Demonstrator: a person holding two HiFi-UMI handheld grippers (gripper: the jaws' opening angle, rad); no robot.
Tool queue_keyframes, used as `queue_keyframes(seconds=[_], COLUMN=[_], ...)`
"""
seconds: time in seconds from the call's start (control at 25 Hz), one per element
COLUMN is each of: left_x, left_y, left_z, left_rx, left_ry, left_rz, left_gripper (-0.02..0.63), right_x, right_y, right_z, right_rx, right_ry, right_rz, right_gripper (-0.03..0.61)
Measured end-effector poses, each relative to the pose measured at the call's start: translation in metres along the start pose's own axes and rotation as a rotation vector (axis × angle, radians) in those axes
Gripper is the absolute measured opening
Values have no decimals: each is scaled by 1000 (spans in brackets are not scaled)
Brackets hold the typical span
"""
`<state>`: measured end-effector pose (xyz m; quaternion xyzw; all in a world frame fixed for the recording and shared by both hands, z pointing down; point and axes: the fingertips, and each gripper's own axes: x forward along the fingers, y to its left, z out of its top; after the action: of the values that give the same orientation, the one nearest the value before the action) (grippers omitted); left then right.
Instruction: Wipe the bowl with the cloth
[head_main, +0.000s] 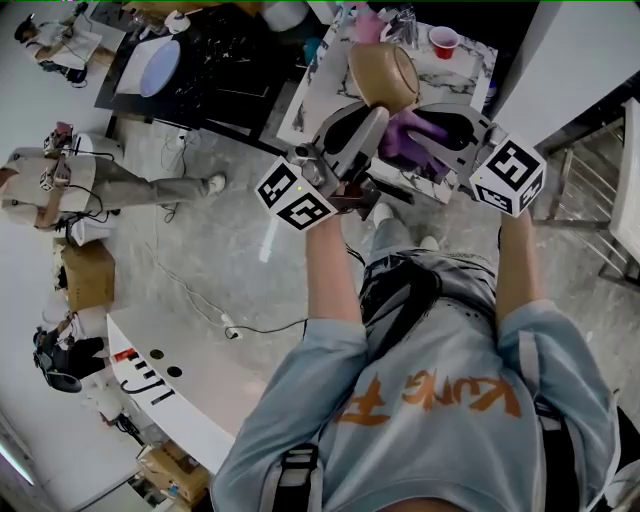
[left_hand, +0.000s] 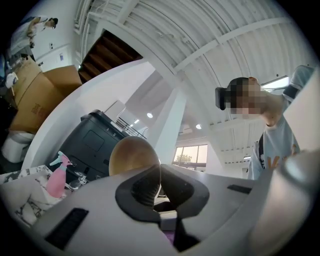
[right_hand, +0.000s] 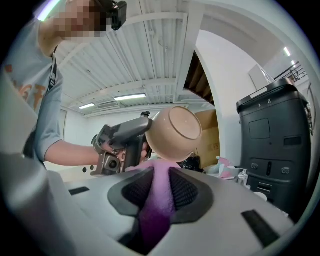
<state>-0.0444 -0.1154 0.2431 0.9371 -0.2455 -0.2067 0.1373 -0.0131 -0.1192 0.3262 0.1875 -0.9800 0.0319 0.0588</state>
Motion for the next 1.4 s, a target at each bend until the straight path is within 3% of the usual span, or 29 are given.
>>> queue_keyframes(seconds=[0.4, 0.88, 1.12, 1.4], left_x=[-13, -22, -16, 0], left_y=[27, 35, 30, 11], left_z=[-6, -16, -28, -54], left_rx=[-19, -56, -71, -48], left_ry=[29, 52, 86, 208], left_rz=[132, 166, 126, 34], left_gripper=[30, 30, 31, 31], right_x=[-6, -19, -28, -38], right_y=[20, 9, -1, -16], right_z=[11, 32, 44, 64], right_rx=[-10, 46, 66, 56], right_ry=[-31, -162, -239, -317], right_rz=[128, 99, 50, -66], right_gripper=[112, 112, 112, 112])
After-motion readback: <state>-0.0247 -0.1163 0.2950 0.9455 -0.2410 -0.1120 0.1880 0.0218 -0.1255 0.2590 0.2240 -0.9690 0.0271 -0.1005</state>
